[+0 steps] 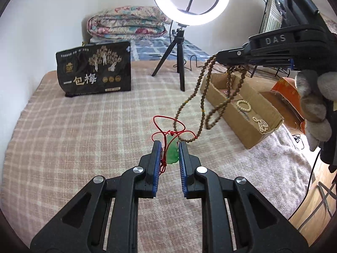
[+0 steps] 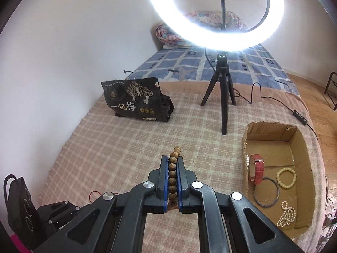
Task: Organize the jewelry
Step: 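Lift the wooden beads and green pendant with both tools and carry them over the box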
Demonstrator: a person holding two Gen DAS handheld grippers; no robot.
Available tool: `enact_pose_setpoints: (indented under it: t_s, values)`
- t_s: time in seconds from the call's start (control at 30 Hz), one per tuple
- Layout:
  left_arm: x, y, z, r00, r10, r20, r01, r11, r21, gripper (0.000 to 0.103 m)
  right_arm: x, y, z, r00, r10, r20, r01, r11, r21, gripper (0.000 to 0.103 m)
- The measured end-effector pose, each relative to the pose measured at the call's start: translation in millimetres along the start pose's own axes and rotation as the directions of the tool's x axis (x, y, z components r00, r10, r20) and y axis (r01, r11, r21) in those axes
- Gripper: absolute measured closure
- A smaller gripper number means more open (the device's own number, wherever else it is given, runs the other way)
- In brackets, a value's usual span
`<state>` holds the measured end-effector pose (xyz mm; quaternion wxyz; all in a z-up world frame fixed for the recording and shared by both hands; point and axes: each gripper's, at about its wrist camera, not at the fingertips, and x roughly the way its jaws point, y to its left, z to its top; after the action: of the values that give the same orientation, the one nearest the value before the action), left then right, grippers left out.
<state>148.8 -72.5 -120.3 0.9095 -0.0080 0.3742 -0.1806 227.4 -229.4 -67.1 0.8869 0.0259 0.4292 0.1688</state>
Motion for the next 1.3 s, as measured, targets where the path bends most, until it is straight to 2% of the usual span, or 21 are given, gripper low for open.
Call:
enact_pose_setpoints:
  t_s: [0.3, 0.63, 0.93, 1.3]
  values:
    - [-19.6, -24.4, 12.2, 0.999, -0.019, 0.034, 0.018, 0.999, 0.041, 0.088, -48.1, -1.9, -4.0, 0.998, -0.016, 0.058, 0.017, 1.0, -0.011, 0.099]
    - [-26.9, -56.4, 25.8, 0.997, -0.054, 0.058, 0.048, 0.994, 0.094, 0.088, -88.6, -22.8, -4.2, 0.993, -0.048, 0.112, 0.049, 0.999, 0.001, 0.099]
    - [-20.1, -89.1, 35.8, 0.993, -0.098, 0.059, 0.089, 0.987, 0.133, 0.088, -111.2, -56.4, -7.2, 0.986, -0.092, 0.139, 0.087, 0.995, 0.039, 0.099]
    - [7.8, -131.1, 46.6, 0.989, -0.143, 0.032, 0.135, 0.975, 0.178, 0.088, -125.4, -99.2, -6.0, 0.977, -0.147, 0.152, 0.137, 0.988, 0.071, 0.099]
